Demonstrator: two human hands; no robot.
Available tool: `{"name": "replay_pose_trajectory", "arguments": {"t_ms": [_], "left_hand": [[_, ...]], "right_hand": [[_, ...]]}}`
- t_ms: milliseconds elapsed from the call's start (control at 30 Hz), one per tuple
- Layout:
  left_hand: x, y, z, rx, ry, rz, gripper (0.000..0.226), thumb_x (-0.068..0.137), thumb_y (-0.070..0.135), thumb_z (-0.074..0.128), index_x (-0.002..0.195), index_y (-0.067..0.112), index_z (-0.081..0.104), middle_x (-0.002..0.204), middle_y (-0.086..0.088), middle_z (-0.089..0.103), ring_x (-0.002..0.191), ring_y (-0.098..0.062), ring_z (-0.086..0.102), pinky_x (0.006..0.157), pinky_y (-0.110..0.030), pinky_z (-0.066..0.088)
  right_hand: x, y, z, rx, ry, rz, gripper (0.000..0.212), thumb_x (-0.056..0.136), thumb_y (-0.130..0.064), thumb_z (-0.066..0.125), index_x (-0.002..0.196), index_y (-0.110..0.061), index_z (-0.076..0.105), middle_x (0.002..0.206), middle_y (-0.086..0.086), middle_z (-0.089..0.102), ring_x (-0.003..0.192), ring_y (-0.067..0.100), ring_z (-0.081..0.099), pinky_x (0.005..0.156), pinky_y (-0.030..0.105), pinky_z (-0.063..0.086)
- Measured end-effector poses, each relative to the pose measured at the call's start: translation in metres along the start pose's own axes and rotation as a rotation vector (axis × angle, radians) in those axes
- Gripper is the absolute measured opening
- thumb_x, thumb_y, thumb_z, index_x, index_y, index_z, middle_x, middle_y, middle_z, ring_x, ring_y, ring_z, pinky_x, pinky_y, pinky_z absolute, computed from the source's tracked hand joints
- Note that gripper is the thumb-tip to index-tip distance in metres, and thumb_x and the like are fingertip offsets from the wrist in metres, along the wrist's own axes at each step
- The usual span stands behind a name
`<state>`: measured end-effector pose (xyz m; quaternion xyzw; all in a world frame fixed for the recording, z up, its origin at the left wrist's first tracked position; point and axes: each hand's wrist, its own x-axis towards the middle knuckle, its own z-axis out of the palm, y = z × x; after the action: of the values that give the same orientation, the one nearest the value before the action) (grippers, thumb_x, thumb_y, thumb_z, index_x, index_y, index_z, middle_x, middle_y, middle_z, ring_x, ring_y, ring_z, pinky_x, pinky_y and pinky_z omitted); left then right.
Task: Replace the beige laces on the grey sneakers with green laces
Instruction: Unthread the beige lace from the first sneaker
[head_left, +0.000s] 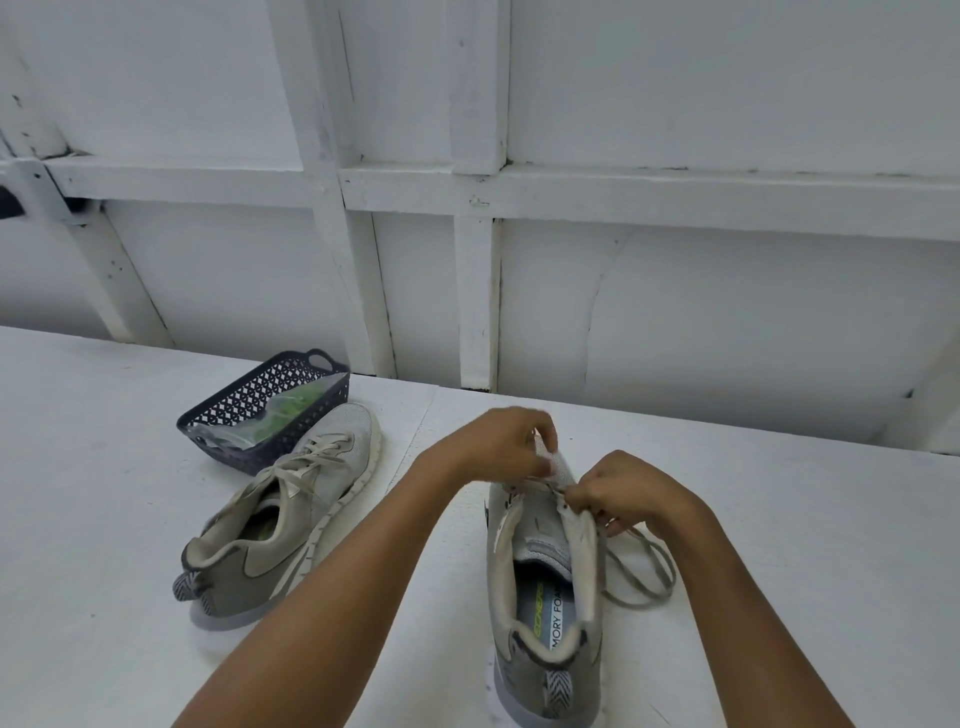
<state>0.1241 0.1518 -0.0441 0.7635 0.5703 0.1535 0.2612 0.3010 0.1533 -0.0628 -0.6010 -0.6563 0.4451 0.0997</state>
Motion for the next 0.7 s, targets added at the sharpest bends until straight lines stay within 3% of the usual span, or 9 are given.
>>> {"name": "replay_pose_trajectory", "arguments": {"t_ms": [67,167,267,367,433,467,500,567,700], "left_hand": [[0.002,0.002,0.007,0.262,-0.126,-0.01,0.018,0.084,0.025,0.071,0.102,0.022,0.072,0.088,0.008,0.063,0.082,-0.011,0.056,0.069,-0.024,0.044],[0.003,-0.004,0.014,0.18,-0.119,-0.016,0.013,0.086,0.021,0.07,0.098,0.02,0.076,0.097,0.002,0.071,0.089,-0.013,0.06,0.075,-0.025,0.049],[-0.004,-0.009,0.009,-0.282,0.034,-0.031,0.007,0.09,0.017,0.068,0.085,0.017,0.074,0.084,0.003,0.069,0.077,-0.007,0.058,0.069,-0.022,0.045],[-0.01,-0.01,-0.001,-0.882,0.163,-0.057,0.014,0.098,0.008,0.056,0.085,0.01,0.063,0.089,-0.011,0.072,0.085,-0.022,0.069,0.084,-0.035,0.054],[-0.012,-0.01,-0.008,-1.215,0.181,-0.066,0.018,0.102,0.008,0.048,0.086,0.01,0.055,0.077,-0.013,0.063,0.064,-0.025,0.064,0.071,-0.039,0.058],[-0.012,-0.011,-0.012,-1.248,0.207,-0.081,0.019,0.103,0.009,0.047,0.085,0.012,0.052,0.072,-0.009,0.056,0.054,-0.019,0.053,0.057,-0.031,0.053],[-0.012,-0.014,-0.015,-1.193,0.234,-0.104,0.019,0.102,0.009,0.048,0.084,0.014,0.051,0.069,-0.006,0.049,0.049,-0.014,0.041,0.048,-0.024,0.041],[-0.01,-0.019,-0.017,-0.895,0.234,-0.126,0.013,0.098,0.01,0.054,0.085,0.014,0.056,0.068,-0.002,0.048,0.048,-0.011,0.033,0.044,-0.022,0.028],[-0.009,-0.012,-0.01,-0.064,-0.023,-0.046,0.013,0.088,0.031,0.07,0.095,0.019,0.072,0.079,0.009,0.058,0.068,-0.008,0.051,0.057,-0.021,0.038]], "right_hand": [[-0.001,-0.001,0.0,-0.01,0.004,-0.001,0.045,0.08,-0.01,0.065,0.039,-0.018,0.05,0.04,-0.004,0.045,0.043,0.012,0.046,0.058,0.027,0.045],[-0.001,0.0,0.001,-0.01,0.016,-0.002,0.045,0.08,-0.012,0.066,0.039,-0.018,0.048,0.041,-0.004,0.044,0.043,0.012,0.046,0.057,0.026,0.044],[-0.001,0.004,0.001,-0.006,0.031,-0.007,0.046,0.081,-0.016,0.067,0.039,-0.019,0.049,0.043,-0.004,0.047,0.044,0.012,0.048,0.057,0.025,0.043],[-0.001,0.004,0.0,-0.015,0.035,-0.017,0.04,0.082,-0.017,0.066,0.044,-0.017,0.054,0.046,-0.003,0.051,0.048,0.011,0.053,0.055,0.022,0.046],[-0.001,0.003,0.0,-0.018,0.029,-0.018,0.037,0.082,-0.016,0.066,0.046,-0.015,0.055,0.046,-0.003,0.051,0.047,0.011,0.053,0.054,0.022,0.045],[-0.001,0.003,0.001,-0.022,0.025,-0.016,0.037,0.082,-0.015,0.065,0.047,-0.015,0.055,0.046,-0.003,0.05,0.046,0.011,0.052,0.054,0.022,0.045],[-0.001,0.003,0.001,-0.021,0.023,-0.013,0.037,0.082,-0.015,0.065,0.047,-0.015,0.053,0.045,-0.002,0.049,0.046,0.011,0.05,0.055,0.023,0.044],[0.0,0.003,0.002,-0.019,0.025,-0.01,0.037,0.081,-0.014,0.065,0.047,-0.015,0.051,0.046,-0.002,0.047,0.047,0.012,0.048,0.056,0.023,0.044],[0.001,0.003,0.002,-0.032,0.034,-0.013,0.036,0.079,-0.015,0.066,0.048,-0.015,0.048,0.047,-0.001,0.045,0.047,0.014,0.047,0.057,0.024,0.045]]}}
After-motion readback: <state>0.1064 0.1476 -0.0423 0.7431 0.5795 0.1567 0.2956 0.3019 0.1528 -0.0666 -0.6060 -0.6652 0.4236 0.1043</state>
